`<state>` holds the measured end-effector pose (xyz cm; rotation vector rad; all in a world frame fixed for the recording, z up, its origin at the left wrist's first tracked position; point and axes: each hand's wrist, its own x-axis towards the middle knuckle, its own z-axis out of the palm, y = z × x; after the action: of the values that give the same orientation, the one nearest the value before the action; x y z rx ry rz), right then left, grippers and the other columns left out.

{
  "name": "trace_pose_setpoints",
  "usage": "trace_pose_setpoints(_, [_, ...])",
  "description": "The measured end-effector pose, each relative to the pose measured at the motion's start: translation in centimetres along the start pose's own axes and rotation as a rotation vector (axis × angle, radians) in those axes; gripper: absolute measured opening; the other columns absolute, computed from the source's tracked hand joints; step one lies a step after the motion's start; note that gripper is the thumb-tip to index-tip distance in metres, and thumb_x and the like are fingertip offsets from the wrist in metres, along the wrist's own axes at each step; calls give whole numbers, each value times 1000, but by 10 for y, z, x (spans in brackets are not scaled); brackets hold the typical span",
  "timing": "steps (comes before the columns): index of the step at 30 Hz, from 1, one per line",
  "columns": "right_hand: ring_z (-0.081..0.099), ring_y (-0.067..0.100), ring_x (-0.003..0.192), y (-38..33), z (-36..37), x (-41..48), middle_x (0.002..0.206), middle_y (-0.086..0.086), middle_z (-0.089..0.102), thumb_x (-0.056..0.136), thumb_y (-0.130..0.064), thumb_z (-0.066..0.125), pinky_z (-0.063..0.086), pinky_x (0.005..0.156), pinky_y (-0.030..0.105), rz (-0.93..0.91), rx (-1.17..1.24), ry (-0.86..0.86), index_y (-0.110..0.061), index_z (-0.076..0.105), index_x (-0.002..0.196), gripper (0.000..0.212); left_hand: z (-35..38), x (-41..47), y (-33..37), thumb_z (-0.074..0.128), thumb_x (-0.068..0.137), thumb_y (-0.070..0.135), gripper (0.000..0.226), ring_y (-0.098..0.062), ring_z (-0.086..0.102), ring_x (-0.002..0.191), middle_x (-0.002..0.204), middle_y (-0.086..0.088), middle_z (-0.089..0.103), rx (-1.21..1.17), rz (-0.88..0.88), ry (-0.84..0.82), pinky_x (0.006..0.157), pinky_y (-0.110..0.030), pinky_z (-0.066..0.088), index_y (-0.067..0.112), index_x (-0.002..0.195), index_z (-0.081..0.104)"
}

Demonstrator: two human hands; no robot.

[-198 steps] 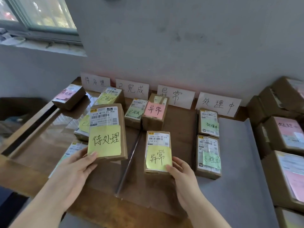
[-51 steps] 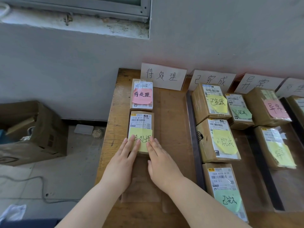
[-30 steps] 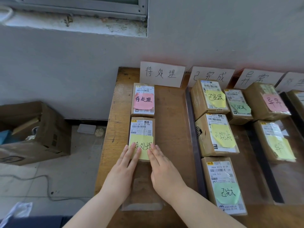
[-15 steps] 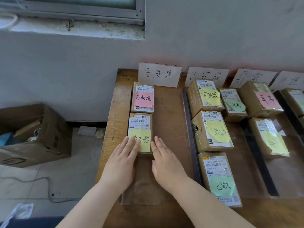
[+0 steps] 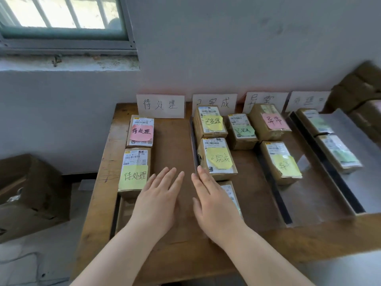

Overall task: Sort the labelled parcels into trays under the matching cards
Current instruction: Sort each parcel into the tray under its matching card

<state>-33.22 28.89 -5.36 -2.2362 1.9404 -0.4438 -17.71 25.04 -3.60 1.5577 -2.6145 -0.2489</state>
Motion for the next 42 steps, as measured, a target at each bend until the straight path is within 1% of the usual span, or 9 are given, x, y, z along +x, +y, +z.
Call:
trace_pose_setpoints(4, [28,16,141,45,-40,-49,152,3,34,90,-25,59,25,108,28,39,-1,46,-16,37,144,59,-5,2,70,57,89,23,73,-21,16,146,157,1,21,77,37,14,116,-36,13,25,151,18])
trace_pose_setpoints(6, [13,10,144,73,-64,-76,156,-3,23,95,-28,52,16,110,24,73,29,52,-22,28,148,59,-6,2,111,68,81,28,68,-23,39,136,144,-2,47,68,62,18,109,-39,31,22,143,40])
trace_pose_setpoints(9, [6,6,145,122,-96,-123,157,-9,14,98,-30,44,12,111,19,129,73,77,-27,21,149,57,5,2,175,72,77,31,61,-23,53,124,132,-2,59,41,116,84,100,-40,43,21,134,53])
trace_pose_setpoints(16, [25,14,142,228,-151,-225,153,-5,30,94,-26,54,28,111,25,301,45,123,-23,33,146,56,21,-4,322,32,99,41,58,-12,11,146,158,8,16,-11,197,45,117,-32,9,32,151,9])
trace_pose_setpoints(22, [37,18,137,277,-176,-285,148,-1,39,91,-20,60,40,105,30,440,110,205,-17,44,141,53,34,-3,387,66,80,37,58,-22,54,123,131,-2,59,19,322,-2,98,-40,46,22,135,52])
trace_pose_setpoints(26, [42,19,133,301,-179,-304,150,-2,36,91,-21,59,45,103,34,508,92,180,-19,42,142,54,42,12,417,52,91,35,57,-21,40,135,144,-2,46,-14,372,-25,110,-39,34,23,145,37])
trace_pose_setpoints(30, [41,21,135,326,-182,-306,147,0,40,89,-20,63,36,104,27,538,73,145,-17,45,140,55,52,37,441,35,98,38,58,-14,19,143,155,4,24,-39,408,-38,118,-34,19,28,151,14])
trace_pose_setpoints(39, [62,23,110,433,-221,-272,146,0,43,88,-19,64,53,90,30,550,13,115,-19,47,139,53,84,134,504,35,99,37,60,-12,17,143,156,5,22,-129,402,-38,117,-30,19,27,152,8])
trace_pose_setpoints(42, [55,23,121,477,-241,-259,145,1,43,89,-18,63,51,91,31,589,-23,132,-17,47,139,53,95,176,538,32,100,37,60,-12,14,144,157,5,18,-168,440,-66,118,-30,17,26,152,5])
